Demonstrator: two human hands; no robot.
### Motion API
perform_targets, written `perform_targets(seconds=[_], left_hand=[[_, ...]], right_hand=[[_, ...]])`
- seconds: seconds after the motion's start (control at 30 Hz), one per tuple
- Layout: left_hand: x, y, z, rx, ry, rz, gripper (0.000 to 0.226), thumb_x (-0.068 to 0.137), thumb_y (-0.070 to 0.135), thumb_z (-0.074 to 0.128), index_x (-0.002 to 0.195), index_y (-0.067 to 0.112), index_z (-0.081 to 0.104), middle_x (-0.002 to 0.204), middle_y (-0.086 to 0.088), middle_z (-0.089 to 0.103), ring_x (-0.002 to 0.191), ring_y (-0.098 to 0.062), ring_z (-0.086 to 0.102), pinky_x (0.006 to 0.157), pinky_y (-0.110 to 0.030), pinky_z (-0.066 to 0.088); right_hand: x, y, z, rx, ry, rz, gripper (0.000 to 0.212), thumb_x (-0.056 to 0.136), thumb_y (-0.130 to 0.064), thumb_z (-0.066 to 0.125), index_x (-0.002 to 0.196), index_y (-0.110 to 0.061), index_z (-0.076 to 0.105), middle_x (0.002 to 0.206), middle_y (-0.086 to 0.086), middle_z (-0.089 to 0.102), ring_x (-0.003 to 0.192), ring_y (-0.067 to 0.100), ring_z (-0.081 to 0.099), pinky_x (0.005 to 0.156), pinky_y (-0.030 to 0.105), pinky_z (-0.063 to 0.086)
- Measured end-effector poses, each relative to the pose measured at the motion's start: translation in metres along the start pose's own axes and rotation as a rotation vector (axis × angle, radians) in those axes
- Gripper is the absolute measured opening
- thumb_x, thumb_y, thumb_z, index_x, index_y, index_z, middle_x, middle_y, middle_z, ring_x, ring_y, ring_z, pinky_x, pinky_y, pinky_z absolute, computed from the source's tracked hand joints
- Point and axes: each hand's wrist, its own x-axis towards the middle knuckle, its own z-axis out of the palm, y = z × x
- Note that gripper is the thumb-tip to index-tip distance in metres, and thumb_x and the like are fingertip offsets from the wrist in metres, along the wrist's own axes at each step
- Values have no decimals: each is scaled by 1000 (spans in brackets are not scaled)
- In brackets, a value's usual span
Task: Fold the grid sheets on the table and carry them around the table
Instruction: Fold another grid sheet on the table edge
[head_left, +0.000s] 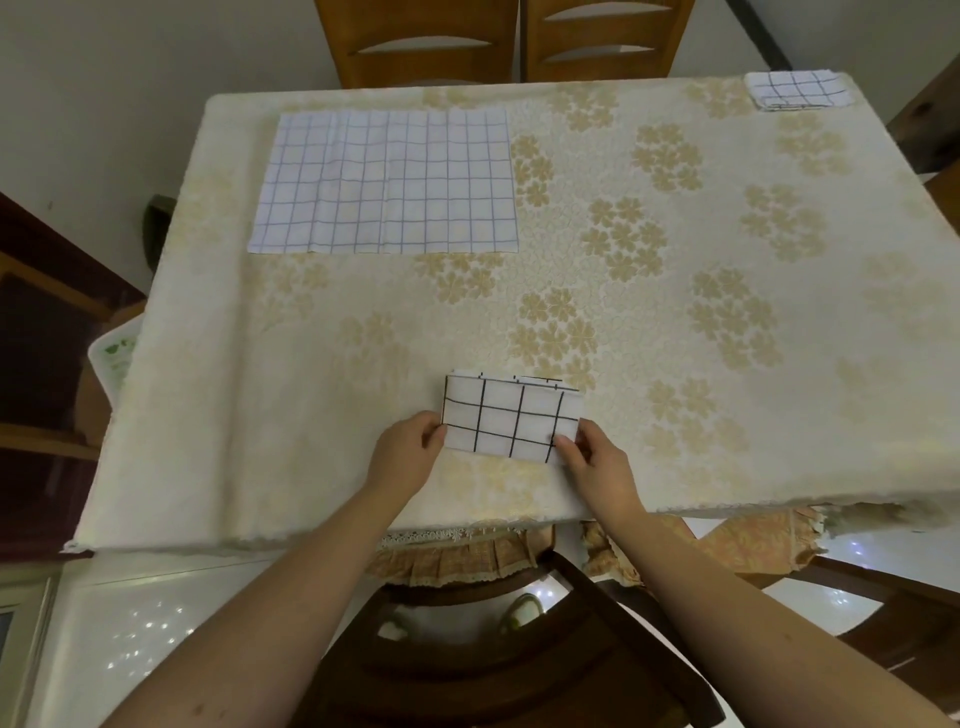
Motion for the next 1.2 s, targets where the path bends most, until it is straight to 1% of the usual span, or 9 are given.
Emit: perform_targets(seconds=[0.07,0.17,0.2,0.33,0.67,0.9,1.03,1.1,1.2], left_hand=[[3,3,2,-86,21,-87,16,97,23,57,105,13,66,90,3,66,81,-13,59,71,-24,43],[6,5,7,-103,52,-155,15,96,22,58,102,12,67,87,5,63,80,-11,57,69,-19,38],[7,7,8,-101,61,-165,15,96,24,58,100,12,66,85,5,63,79,-11,57,67,-19,37],[8,10,12,-112,113,-193,18,96,26,58,93,10,66,80,4,62,75,-12,56,65,-22,37],[13,11,19,-92,159,-217,13,94,26,62,90,13,64,79,4,62,74,-16,59,67,-28,47],[15,12,22,-71,169,-217,13,94,25,62,87,13,61,72,6,56,71,-17,57,63,-29,45],[14,14,23,-30,181,-212,18,94,26,61,102,12,54,80,1,57,70,-19,56,59,-30,43],[11,12,24,63,243,-96,28,92,25,62,113,8,52,97,-5,58,80,-22,56,68,-34,47],[6,3,31,308,317,262,40,90,22,62,125,8,48,107,-14,59,92,-31,58,78,-43,51]], right_hand=[[6,0,2,6,26,38,12,96,-33,59,101,-23,58,79,-1,60,68,10,56,55,14,38],[13,2,5,23,52,80,20,94,-27,61,114,-20,61,90,4,67,79,18,62,63,24,45],[16,2,6,22,63,85,21,94,-25,62,113,-18,62,90,4,68,79,18,63,65,26,47],[23,2,8,34,110,128,21,92,-24,64,111,-15,65,82,-9,63,72,3,58,61,12,41],[25,6,9,-16,159,151,28,90,-28,68,113,-14,62,73,-9,60,66,3,56,57,14,39],[26,7,11,-87,174,137,26,91,-31,66,112,-15,62,76,-7,62,67,8,58,57,21,43],[26,8,13,-95,190,125,23,92,-32,64,109,-16,61,76,-6,62,66,10,59,56,24,44],[26,8,12,-62,241,111,23,95,-35,59,108,-17,60,81,-4,61,70,10,59,58,22,41],[22,8,10,-21,324,65,26,100,-33,49,116,-15,59,104,1,56,84,7,54,72,21,43]])
